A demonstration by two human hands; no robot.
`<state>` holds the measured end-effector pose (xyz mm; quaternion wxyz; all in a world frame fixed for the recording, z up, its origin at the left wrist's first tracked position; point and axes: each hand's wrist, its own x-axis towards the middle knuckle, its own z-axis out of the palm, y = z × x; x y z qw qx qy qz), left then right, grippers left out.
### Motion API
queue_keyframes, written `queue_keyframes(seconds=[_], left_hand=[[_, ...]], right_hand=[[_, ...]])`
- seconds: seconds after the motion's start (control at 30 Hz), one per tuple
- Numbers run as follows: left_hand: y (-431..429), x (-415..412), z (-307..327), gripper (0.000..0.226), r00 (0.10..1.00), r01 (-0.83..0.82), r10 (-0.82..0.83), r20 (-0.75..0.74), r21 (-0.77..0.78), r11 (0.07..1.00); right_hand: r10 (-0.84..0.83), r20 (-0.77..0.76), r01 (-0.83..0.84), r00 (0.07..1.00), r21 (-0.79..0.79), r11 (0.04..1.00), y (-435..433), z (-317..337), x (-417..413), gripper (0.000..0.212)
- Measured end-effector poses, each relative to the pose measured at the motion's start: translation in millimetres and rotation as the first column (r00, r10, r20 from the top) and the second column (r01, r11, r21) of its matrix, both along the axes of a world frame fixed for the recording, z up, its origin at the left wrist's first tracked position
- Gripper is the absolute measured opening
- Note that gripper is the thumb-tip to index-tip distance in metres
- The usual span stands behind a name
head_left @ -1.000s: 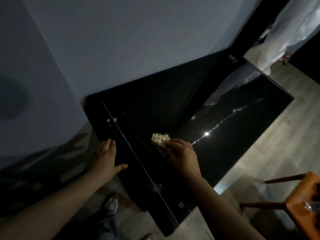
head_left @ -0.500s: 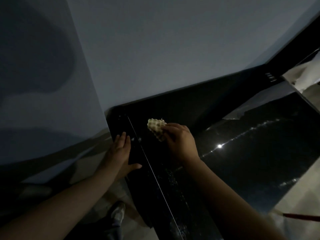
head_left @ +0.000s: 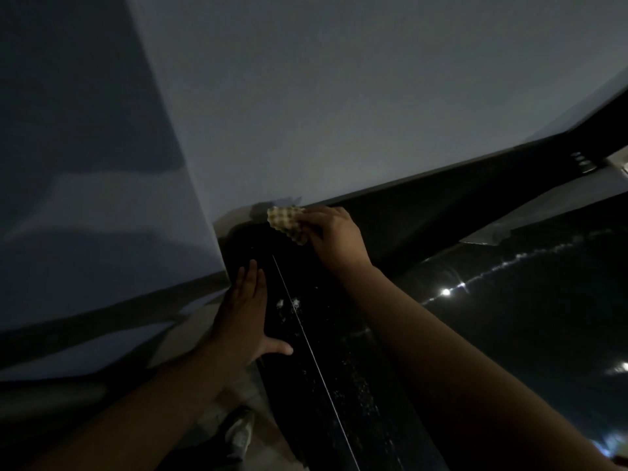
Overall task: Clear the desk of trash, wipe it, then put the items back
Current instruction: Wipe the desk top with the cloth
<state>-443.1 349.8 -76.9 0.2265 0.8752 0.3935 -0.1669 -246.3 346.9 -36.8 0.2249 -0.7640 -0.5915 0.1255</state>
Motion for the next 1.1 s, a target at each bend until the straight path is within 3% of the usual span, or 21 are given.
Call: queue_keyframes(seconds=[0.2, 0.47, 1.1], left_hand=[[1, 0, -5, 0.145, 1.0, 0.013, -0.012, -0.023, 0.017, 1.0], [0, -2, -5, 0.145, 0.999, -0.004, 0.005, 0.032, -0.025, 1.0], [-1, 2, -1, 0.145, 0.996, -0.061, 0.064, 0.062, -0.053, 0.997]], right_hand=[[0.084, -0.031, -0.085, 0.996, -0.011, 0.996, 39, -25, -5, 0.029], [0.048, -0.228, -0.045, 0.973, 0.017, 0.999, 40, -70, -11, 0.028], [0.059, -0.21, -0.047, 0.976, 0.062, 0.997, -13, -82, -9, 0.043]])
